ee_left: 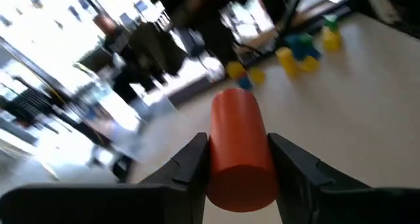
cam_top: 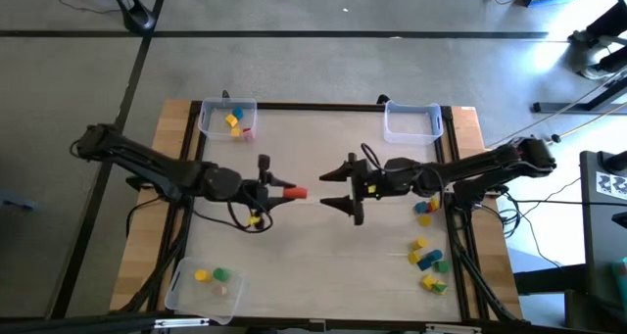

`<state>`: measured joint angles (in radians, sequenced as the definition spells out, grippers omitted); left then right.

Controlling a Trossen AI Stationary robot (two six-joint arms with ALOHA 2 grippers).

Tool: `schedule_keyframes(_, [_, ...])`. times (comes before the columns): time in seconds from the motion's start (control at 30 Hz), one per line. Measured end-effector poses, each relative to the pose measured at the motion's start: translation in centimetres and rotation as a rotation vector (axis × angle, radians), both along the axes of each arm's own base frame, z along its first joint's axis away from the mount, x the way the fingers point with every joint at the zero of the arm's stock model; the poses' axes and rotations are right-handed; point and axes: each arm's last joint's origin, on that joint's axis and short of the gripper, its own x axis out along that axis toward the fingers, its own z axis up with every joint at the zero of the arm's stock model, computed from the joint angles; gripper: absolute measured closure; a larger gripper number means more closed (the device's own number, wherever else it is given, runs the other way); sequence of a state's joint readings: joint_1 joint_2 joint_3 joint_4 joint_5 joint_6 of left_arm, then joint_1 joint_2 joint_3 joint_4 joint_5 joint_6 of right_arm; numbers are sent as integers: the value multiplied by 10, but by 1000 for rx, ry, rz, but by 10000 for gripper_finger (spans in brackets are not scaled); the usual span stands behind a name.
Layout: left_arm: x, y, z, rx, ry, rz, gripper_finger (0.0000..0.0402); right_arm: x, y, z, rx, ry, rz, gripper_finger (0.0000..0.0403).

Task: Sort blocks by size
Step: Put the right orange cylinder block into the bottom transparent bin

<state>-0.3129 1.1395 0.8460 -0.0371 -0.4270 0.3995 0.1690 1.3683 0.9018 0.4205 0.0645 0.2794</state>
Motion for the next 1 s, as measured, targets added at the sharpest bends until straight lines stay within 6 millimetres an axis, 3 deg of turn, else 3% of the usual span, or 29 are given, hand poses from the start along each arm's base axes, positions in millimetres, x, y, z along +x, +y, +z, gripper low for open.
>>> schedule_keyframes(0.3, [-39, -25, 14, -248, 375, 58, 278, 0, -1, -10, -22, 94, -52, 85])
schedule_keyframes(0.53, [-63, -52, 26, -465, 482, 21, 286, 6, -1, -23, -8, 154, -84, 97])
schedule_keyframes(0.77, [-84, -83, 25, -681, 526, 33, 286, 15, 1, -39, 52, 210, -96, 100])
schedule_keyframes(1.0, [-104, -124, 4, -837, 714, 107, 286, 23, 11, -60, 125, 284, -91, 101])
